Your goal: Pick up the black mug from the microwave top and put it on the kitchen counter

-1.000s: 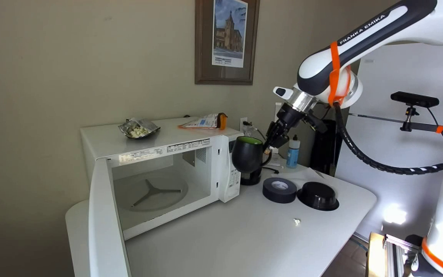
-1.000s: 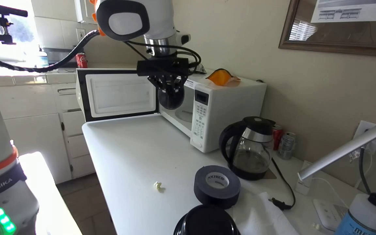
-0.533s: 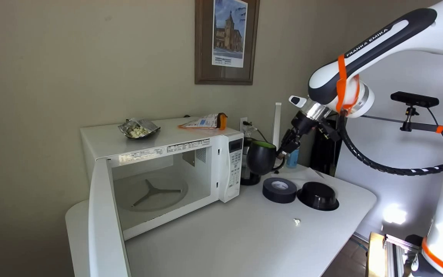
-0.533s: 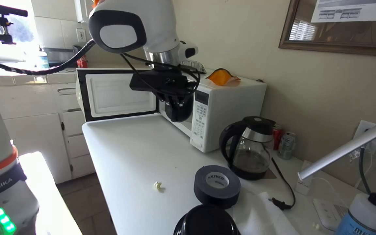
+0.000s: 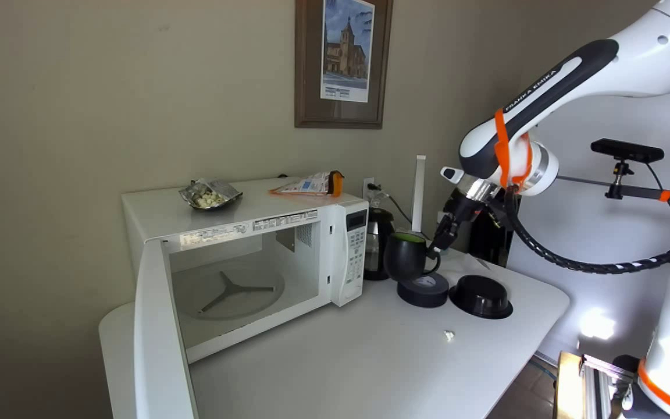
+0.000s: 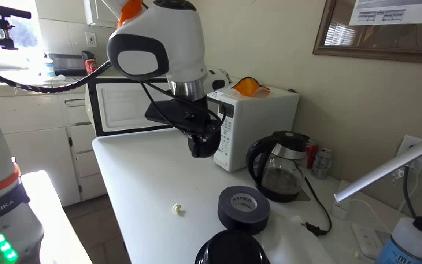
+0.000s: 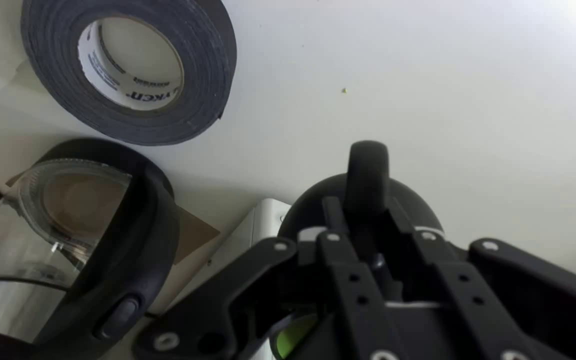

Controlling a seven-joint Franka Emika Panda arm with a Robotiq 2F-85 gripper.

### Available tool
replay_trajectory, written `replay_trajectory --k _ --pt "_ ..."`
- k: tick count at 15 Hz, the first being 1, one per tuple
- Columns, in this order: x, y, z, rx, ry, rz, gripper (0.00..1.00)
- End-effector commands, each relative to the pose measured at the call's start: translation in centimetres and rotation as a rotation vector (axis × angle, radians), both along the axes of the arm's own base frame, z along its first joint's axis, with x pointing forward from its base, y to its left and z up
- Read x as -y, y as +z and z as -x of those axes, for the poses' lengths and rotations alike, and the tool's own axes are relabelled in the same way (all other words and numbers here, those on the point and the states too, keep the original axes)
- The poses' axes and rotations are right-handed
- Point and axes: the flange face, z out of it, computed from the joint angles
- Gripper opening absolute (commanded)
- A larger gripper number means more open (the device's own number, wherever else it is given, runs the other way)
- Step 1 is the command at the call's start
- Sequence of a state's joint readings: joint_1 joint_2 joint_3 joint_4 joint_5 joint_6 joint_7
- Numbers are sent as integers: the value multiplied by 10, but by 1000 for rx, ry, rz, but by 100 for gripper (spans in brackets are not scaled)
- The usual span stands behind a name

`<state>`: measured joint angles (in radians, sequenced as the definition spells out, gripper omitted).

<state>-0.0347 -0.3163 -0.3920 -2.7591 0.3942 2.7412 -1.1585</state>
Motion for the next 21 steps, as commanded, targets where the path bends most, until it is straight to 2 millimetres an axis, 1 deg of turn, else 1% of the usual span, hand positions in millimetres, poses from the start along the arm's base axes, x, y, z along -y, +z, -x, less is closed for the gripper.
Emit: replay_trajectory --k 1,3,4,6,9,10,12,15,18,21 --pt "4 -19 -5 2 -55 50 6" --pt "3 -27 -8 -8 -65 84 6" --pt "5 -25 -4 -22 -39 62 22" --pt "3 -34 -6 -36 -45 75 22" --pt "2 -36 -7 -40 -46 77 22" --pt "2 -35 -8 -39 -47 77 6" --pt "2 -39 -9 -28 -52 84 6" --pt "3 -53 -9 -43 -65 114 6" --pt "3 -60 -9 -12 -82 155 6" --pt "-6 -64 -13 13 -58 200 6"
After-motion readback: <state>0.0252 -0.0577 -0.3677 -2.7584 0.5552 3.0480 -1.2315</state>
